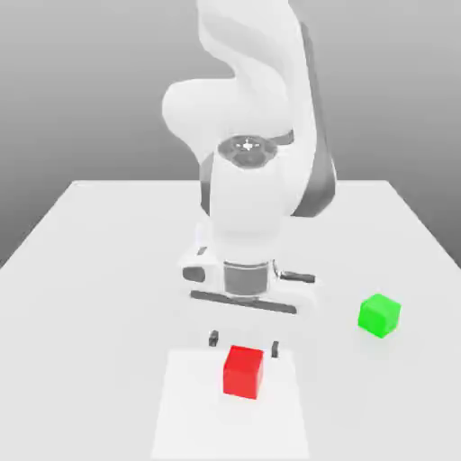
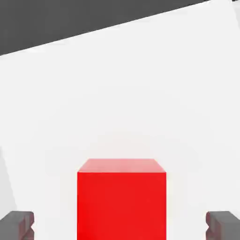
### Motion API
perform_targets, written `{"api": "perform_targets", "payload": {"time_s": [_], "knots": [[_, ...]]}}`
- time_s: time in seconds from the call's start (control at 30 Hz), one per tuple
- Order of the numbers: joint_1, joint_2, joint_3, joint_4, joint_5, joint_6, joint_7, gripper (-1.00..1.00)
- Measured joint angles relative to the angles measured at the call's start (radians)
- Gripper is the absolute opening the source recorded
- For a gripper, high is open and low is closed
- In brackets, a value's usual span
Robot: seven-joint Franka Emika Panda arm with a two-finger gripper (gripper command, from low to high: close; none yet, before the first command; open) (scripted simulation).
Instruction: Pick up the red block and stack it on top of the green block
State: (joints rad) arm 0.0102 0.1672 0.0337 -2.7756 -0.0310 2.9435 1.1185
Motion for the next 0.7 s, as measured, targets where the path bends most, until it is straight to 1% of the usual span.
{"api": "perform_targets", "payload": {"time_s": [0.03,0.07,0.3,0.5,0.57,0.63,0.7], "knots": [[0.005,0.036,-0.006,0.005,-0.005,0.031,0.004,0.00],[0.008,0.062,-0.010,0.008,-0.008,0.053,0.006,-1.00],[0.007,0.063,-0.009,0.009,-0.011,0.055,0.009,-1.00],[0.001,-0.130,0.006,-0.019,0.023,-0.110,-0.016,-1.00],[0.013,-0.182,0.044,-0.032,0.048,-0.150,-0.052,-1.00],[0.129,-0.222,0.099,-0.046,0.083,-0.175,-0.110,-1.00],[0.209,-0.258,0.140,-0.060,0.114,-0.197,-0.168,-1.00]]}}
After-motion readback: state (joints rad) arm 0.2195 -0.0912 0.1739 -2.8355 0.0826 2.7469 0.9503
